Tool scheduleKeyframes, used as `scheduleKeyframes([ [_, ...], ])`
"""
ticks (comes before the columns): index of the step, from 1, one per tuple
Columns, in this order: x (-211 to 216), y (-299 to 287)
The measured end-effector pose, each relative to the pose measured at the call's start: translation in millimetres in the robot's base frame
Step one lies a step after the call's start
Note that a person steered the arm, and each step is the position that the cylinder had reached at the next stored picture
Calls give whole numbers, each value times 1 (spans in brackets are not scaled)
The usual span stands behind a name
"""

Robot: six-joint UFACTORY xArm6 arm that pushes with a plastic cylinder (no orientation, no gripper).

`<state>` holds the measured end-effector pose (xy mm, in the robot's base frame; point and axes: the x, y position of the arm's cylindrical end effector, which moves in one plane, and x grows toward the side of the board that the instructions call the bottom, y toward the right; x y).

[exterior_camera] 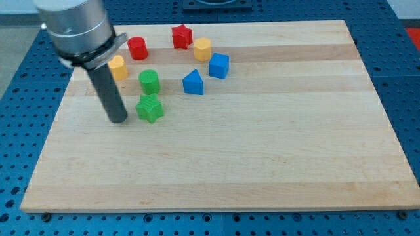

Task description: Move the green star to the bottom left of the blue triangle

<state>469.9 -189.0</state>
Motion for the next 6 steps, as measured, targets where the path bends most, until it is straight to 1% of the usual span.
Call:
scheduleKeyframes([
  [1, -2, 19],
  [2, -17, 46],
  [6, -17, 65],
])
